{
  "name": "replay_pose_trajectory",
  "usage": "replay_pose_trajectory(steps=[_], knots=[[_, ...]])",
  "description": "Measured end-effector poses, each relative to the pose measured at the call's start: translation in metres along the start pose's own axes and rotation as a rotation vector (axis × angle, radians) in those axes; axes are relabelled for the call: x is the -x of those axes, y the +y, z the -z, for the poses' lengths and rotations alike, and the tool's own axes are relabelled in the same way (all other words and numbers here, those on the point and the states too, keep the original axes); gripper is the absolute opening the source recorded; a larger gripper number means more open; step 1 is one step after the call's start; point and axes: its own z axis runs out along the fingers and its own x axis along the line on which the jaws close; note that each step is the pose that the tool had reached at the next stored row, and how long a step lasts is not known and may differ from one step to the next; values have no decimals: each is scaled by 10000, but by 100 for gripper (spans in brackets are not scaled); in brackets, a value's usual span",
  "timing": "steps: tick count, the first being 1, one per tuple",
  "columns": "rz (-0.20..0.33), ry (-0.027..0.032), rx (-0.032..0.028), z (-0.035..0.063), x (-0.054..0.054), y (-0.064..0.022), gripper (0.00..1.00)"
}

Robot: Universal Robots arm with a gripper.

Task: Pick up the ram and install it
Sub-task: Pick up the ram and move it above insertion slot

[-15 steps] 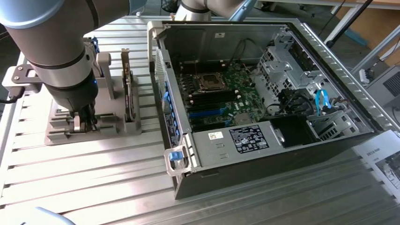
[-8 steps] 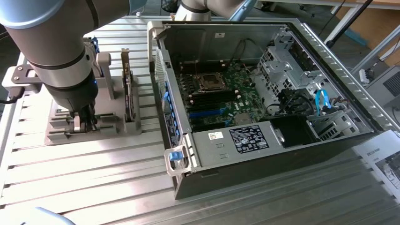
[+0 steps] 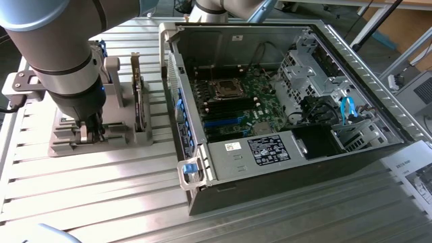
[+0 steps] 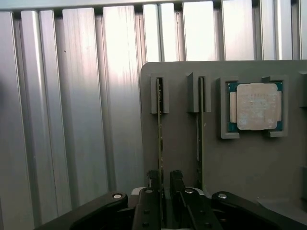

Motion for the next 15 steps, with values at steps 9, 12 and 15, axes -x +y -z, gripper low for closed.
replay_pose_trajectory(steps=[9,12,15], knots=[[21,1,2,1,-18,-1,24],[19,0,1,1,-22,-1,24],[21,0,0,-4,-23,-1,24]])
